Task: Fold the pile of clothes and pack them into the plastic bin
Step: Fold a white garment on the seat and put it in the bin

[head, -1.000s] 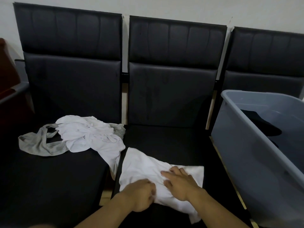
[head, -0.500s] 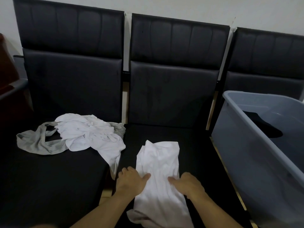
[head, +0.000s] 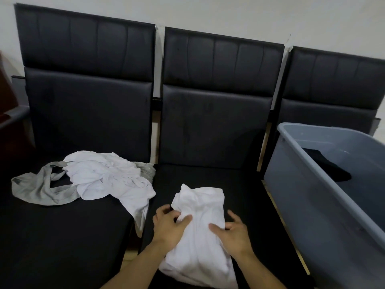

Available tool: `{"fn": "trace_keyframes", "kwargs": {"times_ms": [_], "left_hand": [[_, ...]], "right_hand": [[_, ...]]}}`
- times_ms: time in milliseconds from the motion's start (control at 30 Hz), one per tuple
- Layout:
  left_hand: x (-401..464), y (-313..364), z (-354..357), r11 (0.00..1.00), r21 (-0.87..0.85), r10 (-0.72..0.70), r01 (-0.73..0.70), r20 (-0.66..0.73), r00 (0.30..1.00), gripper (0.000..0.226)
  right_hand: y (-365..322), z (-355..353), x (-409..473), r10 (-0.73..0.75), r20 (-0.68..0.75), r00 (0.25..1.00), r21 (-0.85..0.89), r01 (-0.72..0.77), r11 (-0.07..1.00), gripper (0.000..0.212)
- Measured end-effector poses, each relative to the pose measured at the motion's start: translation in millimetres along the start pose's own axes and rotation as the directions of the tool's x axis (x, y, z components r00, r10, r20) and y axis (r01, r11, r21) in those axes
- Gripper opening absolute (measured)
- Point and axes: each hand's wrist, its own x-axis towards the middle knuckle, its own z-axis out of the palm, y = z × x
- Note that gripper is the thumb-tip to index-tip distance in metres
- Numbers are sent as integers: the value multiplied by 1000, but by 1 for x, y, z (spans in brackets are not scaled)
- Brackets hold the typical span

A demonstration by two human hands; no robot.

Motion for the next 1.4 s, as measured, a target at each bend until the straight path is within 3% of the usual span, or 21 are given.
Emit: {"fn": "trace_keyframes", "kwargs": {"times_ms": [67, 100, 200, 300, 400, 533, 667, 800, 933, 1067, 1167, 1300, 1400], "left_hand": [[-3, 8, -5, 974, -216, 64, -72, -47, 997, 16], [-6, 13, -8, 947, -307, 79, -96, -66, 995, 17], [-14, 26, -17, 874, -469, 90, -128, -102, 991, 23], [-17, 29, -24, 871, -456, 138, -183, -129, 982, 16], [-19, 30, -28, 868, -451, 181, -205, -96, 979, 23], [-19, 33, -28, 906, -381, 170, -186, -76, 983, 29], [-11, 22, -20, 969, -231, 71, -84, -62, 996, 32], [-9, 5, -17, 997, 0, -82, 82, 38, 996, 44], [-9, 2, -17, 967, 184, -175, 176, -20, 984, 59], [-10, 4, -13, 910, 311, -285, 276, -16, 958, 78], [-12, 1, -3, 894, 401, -222, 199, 12, 975, 71], [-15, 1, 8, 916, 391, -156, 89, 143, 977, 59], [-18, 5, 5, 947, 310, -144, 82, 186, 972, 63]], "right_hand": [[-11, -4, -8, -51, -2, 999, 248, 50, 967, 47], [-12, -5, -8, -92, -13, 996, 331, 91, 939, 49], [-20, -6, -17, -200, -73, 977, 408, 212, 888, 24], [-27, -7, -20, -259, -127, 958, 352, 287, 891, 9], [-39, -10, -22, -289, -125, 949, 342, 315, 885, 20], [-39, -8, -18, -236, -31, 971, 375, 230, 898, 45], [-25, 5, -6, -90, 73, 993, 415, 52, 908, 47], [-14, 17, -2, 74, 128, 989, 255, -105, 961, 49], [-7, 19, 5, 199, 53, 979, 48, -202, 978, 75], [-16, 13, 0, 321, 146, 936, -126, -304, 944, 88], [-15, 24, -3, 288, 161, 944, -261, -241, 935, 80], [-12, 38, -13, 199, 135, 971, -356, -140, 924, 75], [-16, 32, -23, 24, 62, 998, -413, 4, 911, 59]]}}
